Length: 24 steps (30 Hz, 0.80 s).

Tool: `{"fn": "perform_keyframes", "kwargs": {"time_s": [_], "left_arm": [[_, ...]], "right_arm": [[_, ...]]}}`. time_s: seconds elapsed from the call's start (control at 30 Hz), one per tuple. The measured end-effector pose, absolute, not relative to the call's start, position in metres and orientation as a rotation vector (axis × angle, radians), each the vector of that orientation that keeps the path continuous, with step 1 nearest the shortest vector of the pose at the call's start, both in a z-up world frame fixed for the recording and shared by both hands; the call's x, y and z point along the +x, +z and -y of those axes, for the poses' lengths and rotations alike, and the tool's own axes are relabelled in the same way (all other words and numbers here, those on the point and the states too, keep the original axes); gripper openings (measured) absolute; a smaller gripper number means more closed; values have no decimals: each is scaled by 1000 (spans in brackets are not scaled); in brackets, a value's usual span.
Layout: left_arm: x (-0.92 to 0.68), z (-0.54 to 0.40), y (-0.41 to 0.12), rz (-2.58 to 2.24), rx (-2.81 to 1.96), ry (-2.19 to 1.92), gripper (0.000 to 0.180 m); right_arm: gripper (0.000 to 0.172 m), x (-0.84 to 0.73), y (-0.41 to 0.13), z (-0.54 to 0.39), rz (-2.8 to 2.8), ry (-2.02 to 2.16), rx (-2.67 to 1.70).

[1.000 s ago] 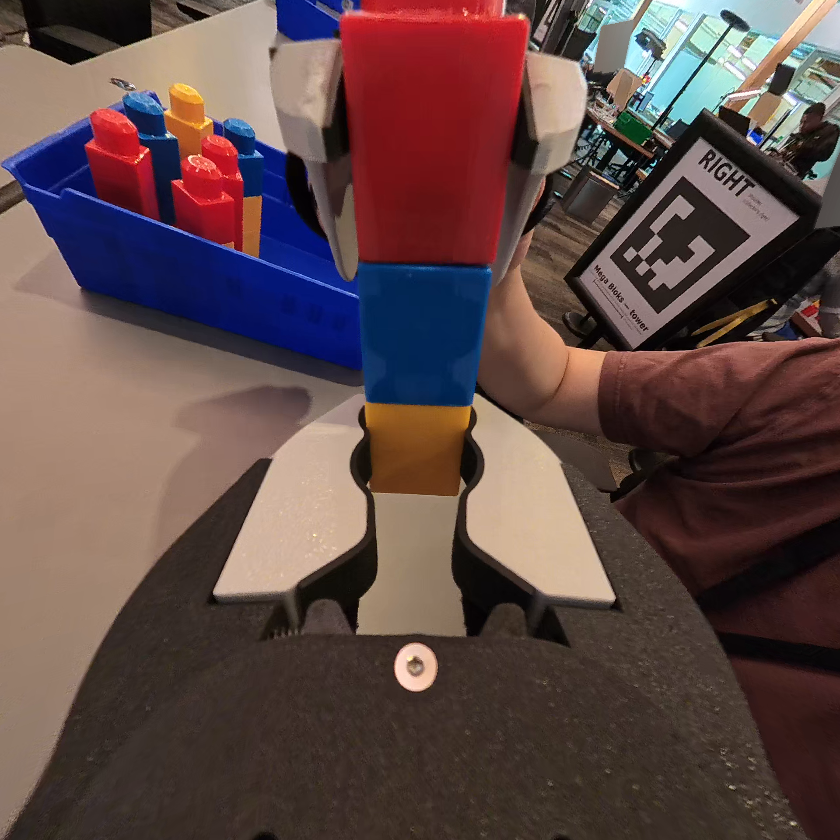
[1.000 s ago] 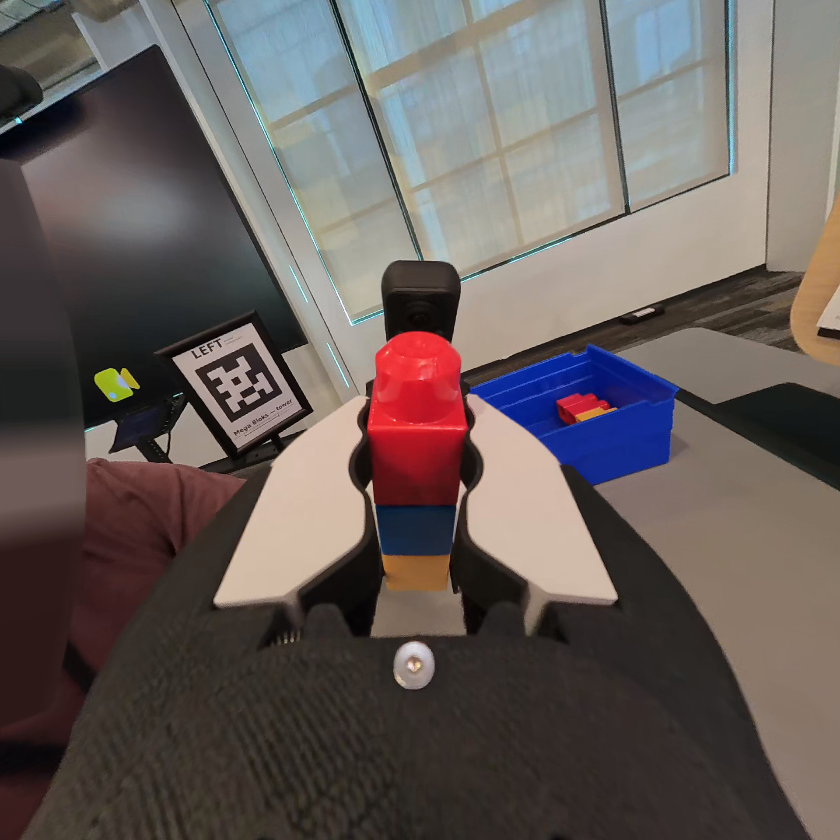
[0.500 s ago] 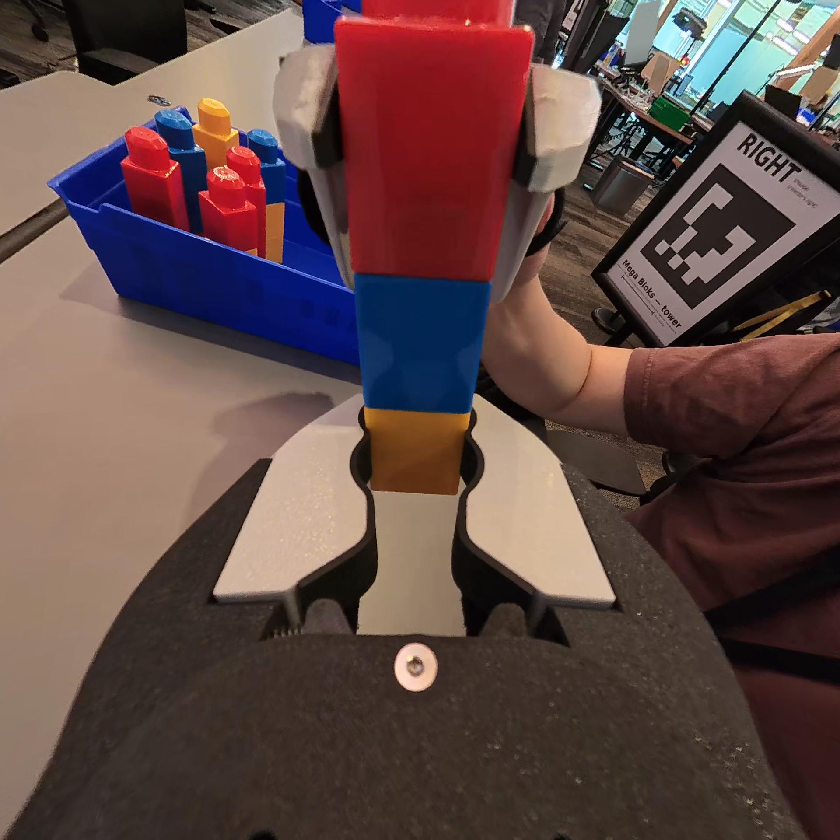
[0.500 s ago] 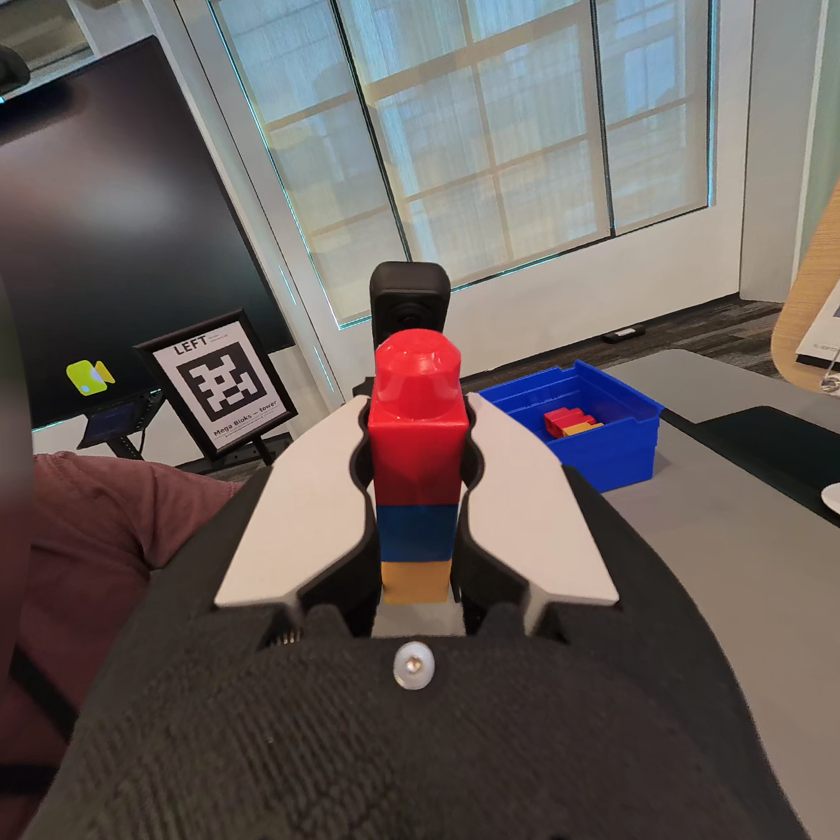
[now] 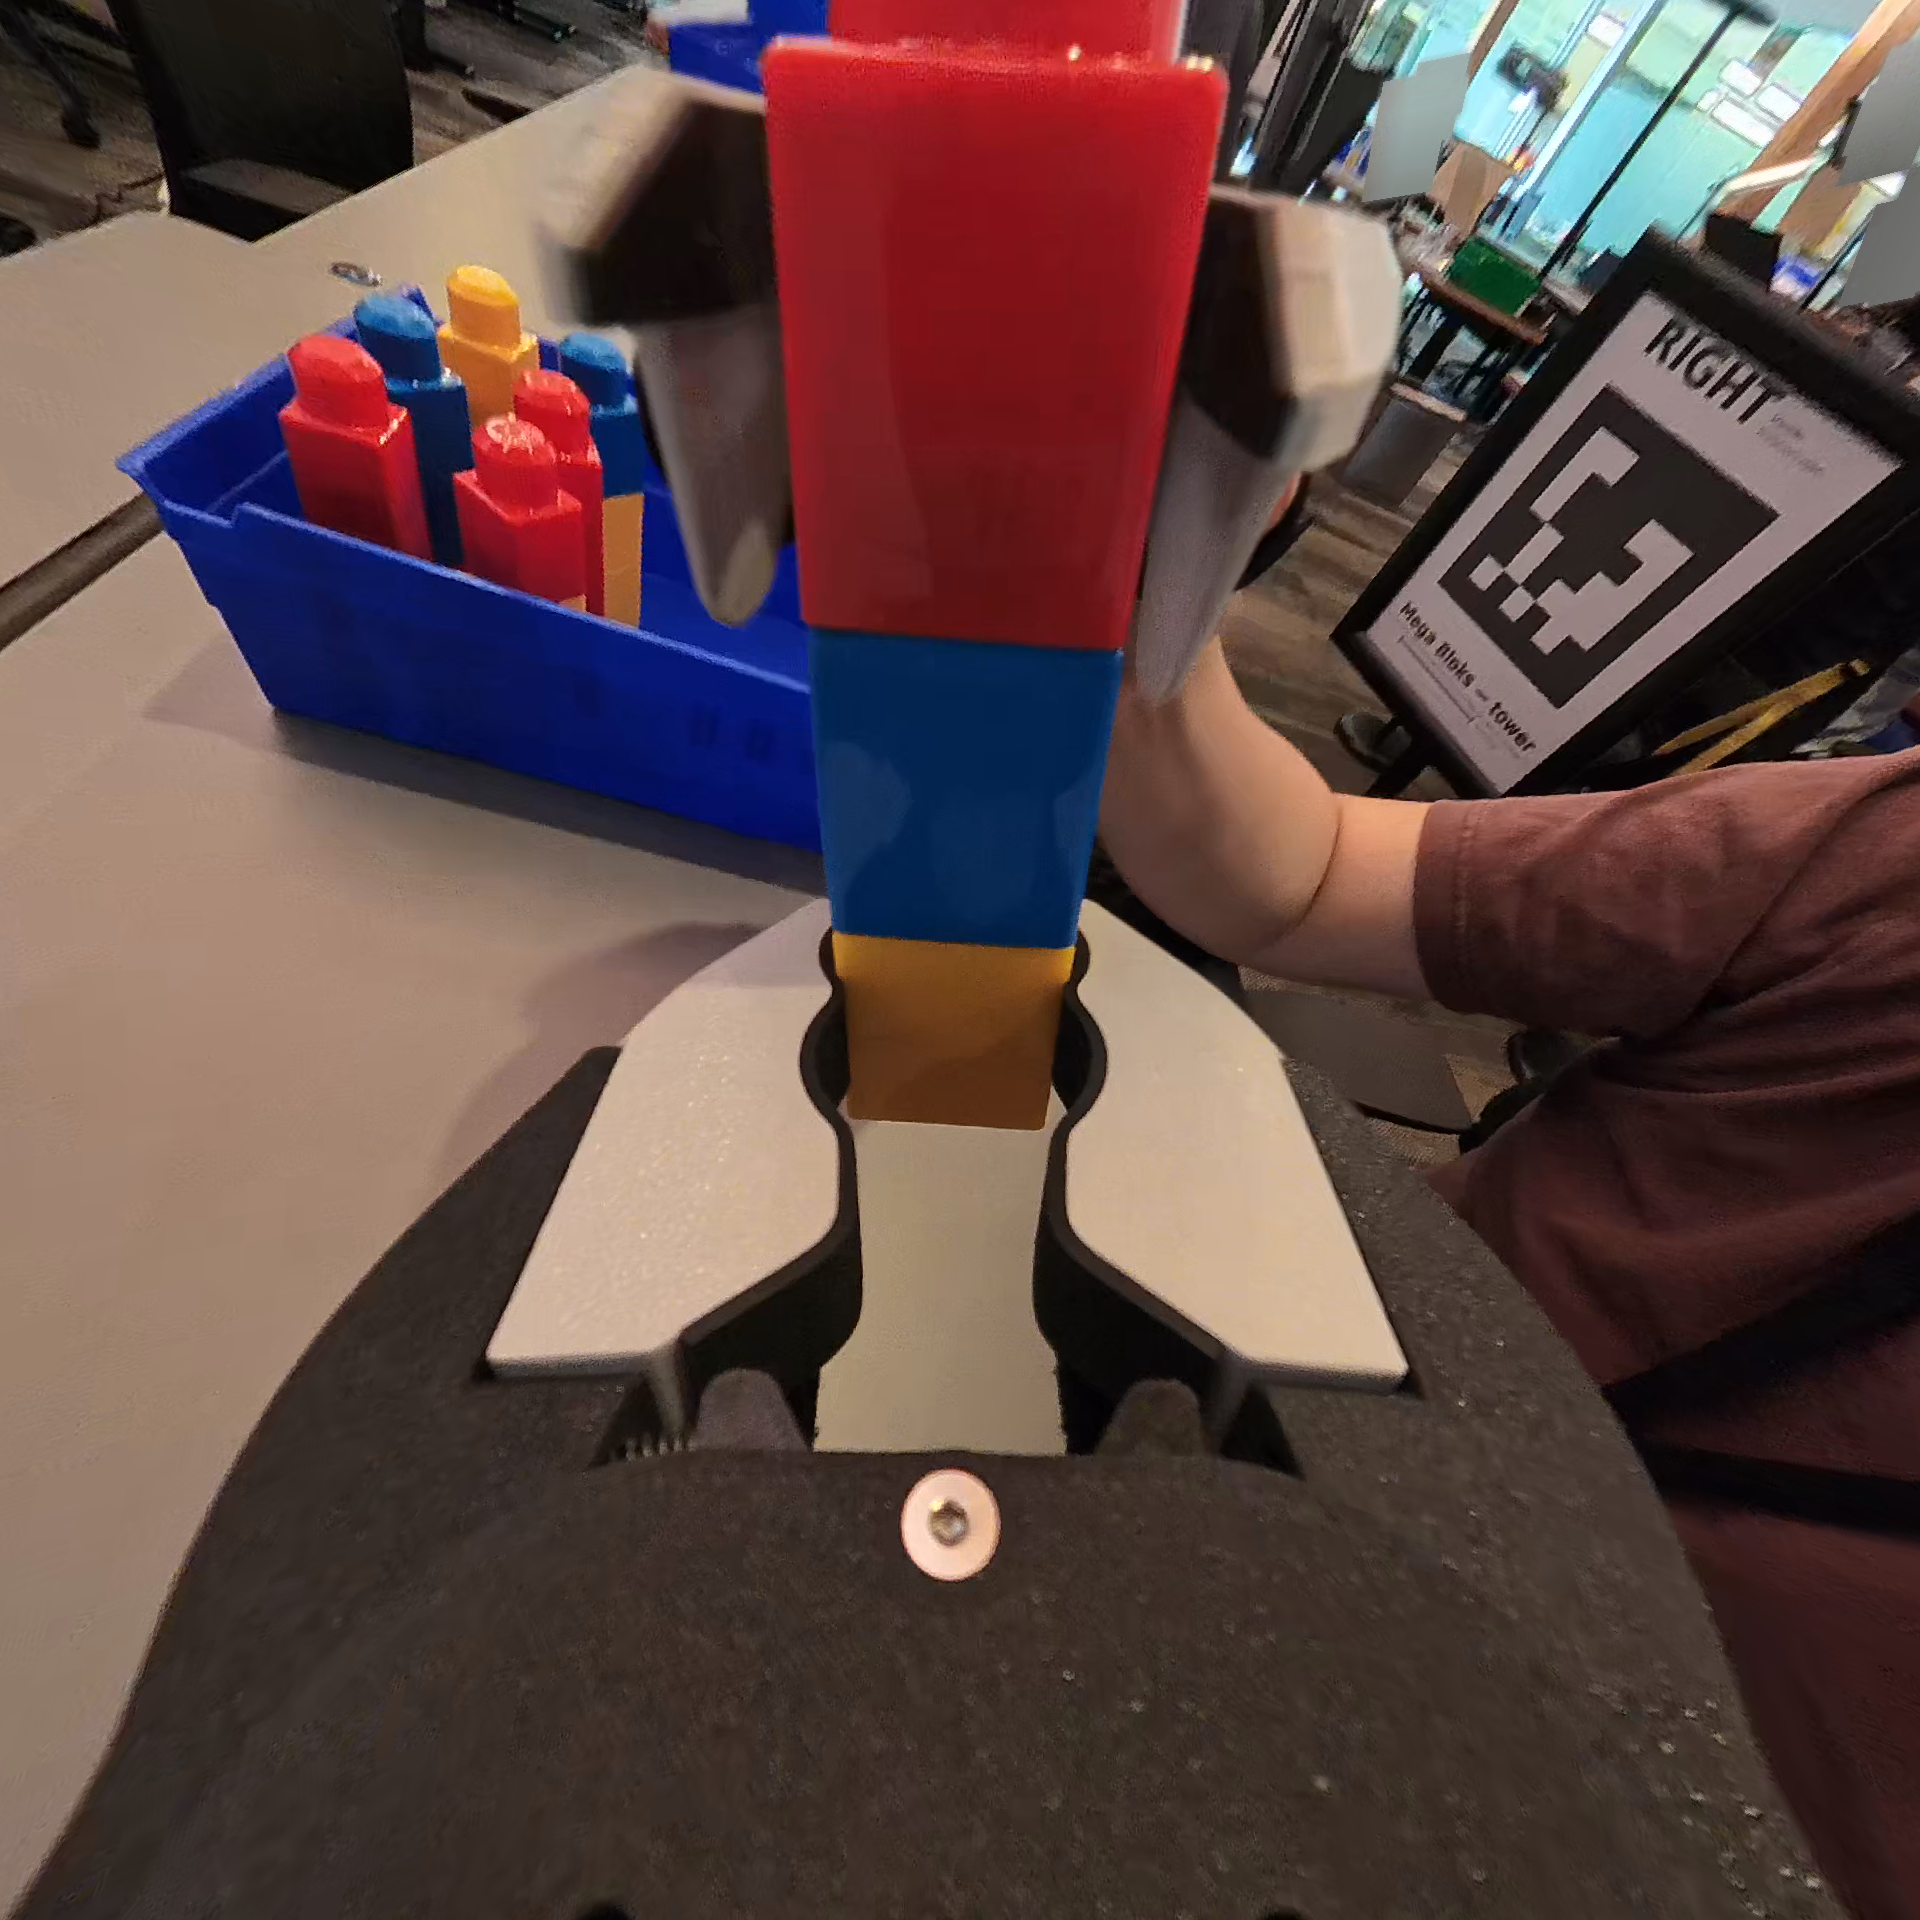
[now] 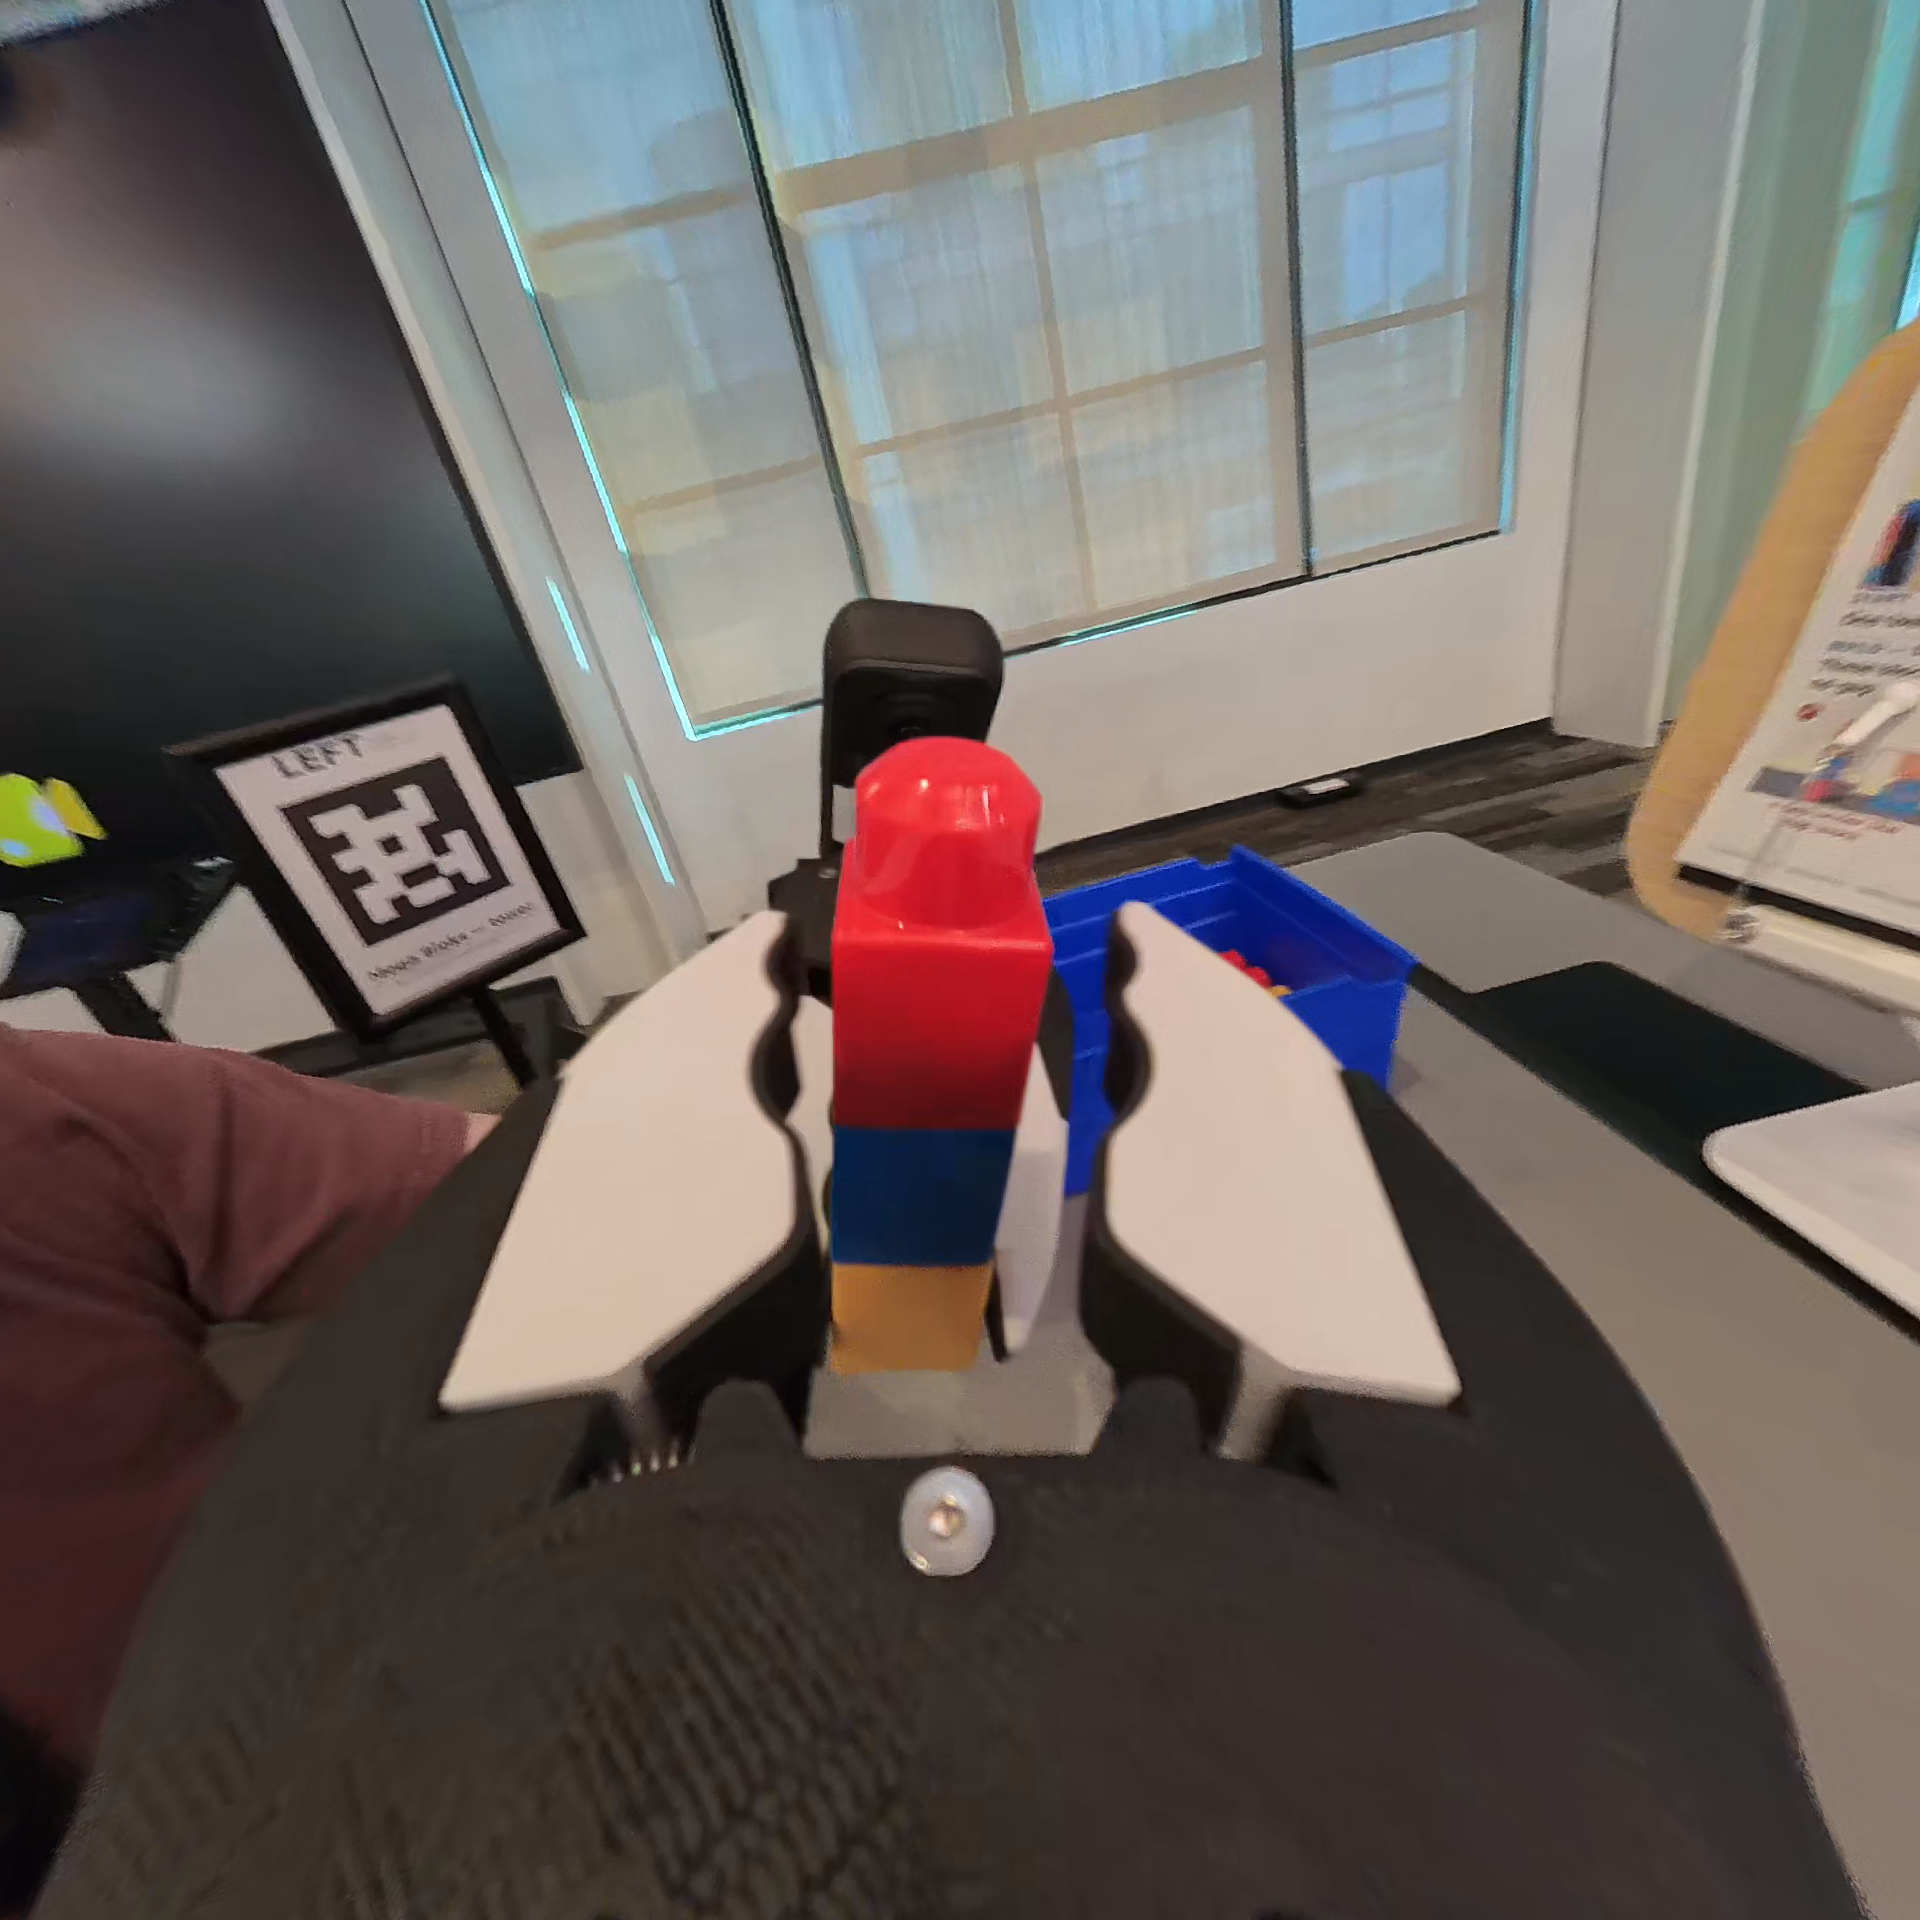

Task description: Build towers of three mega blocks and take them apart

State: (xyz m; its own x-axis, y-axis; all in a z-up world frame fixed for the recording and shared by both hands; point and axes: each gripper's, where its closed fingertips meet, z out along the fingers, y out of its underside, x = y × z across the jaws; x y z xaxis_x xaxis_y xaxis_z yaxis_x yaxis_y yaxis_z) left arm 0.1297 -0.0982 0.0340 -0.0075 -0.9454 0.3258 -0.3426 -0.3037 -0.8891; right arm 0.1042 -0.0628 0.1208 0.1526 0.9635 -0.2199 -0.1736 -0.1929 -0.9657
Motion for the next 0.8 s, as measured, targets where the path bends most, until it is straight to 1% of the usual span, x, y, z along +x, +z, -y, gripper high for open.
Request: {"fn": "perform_keyframes", "kwargs": {"time_s": [0.03, 0.1, 0.27, 0.3, 0.33, 0.4, 0.43, 0.5, 0.57, 0.63, 0.67, 0.8], "left_arm": [[128, 98, 37, -1331, -1677, -1337, 36], [124, 93, 40, -1305, -1677, -1335, 36], [119, 91, 41, -1300, -1682, -1340, 36], [119, 91, 40, -1310, -1682, -1330, 36], [120, 91, 38, -1317, -1695, -1316, 36], [118, 91, 35, -1330, -1712, -1308, 37], [117, 90, 36, -1327, -1717, -1324, 38], [115, 91, 39, -1320, -1720, -1356, 49], [110, 87, 43, -1304, -1707, -1325, 52], [102, 81, 52, -1269, -1692, -1287, 61], [96, 78, 58, -1252, -1678, -1271, 61], [67, 64, 82, -1154, -1626, -1159, 61]], "right_arm": [[63, 107, 123, 64, 873, 1279, -1316], [56, 111, 121, 68, 915, 1296, -1348], [56, 98, 82, 73, 1077, 1306, -1539], [53, 94, 77, 73, 1093, 1311, -1549], [37, 92, 77, 75, 1110, 1327, -1522], [37, 90, 75, 74, 1099, 1348, -1542], [37, 91, 74, 73, 1098, 1346, -1550], [36, 94, 75, 70, 1085, 1332, -1544], [36, 103, 83, 66, 1050, 1312, -1529], [37, 126, 99, 58, 995, 1227, -1500], [37, 145, 108, 52, 949, 1158, -1490], [37, 279, 138, 11, 554, 625, -1488]]}}
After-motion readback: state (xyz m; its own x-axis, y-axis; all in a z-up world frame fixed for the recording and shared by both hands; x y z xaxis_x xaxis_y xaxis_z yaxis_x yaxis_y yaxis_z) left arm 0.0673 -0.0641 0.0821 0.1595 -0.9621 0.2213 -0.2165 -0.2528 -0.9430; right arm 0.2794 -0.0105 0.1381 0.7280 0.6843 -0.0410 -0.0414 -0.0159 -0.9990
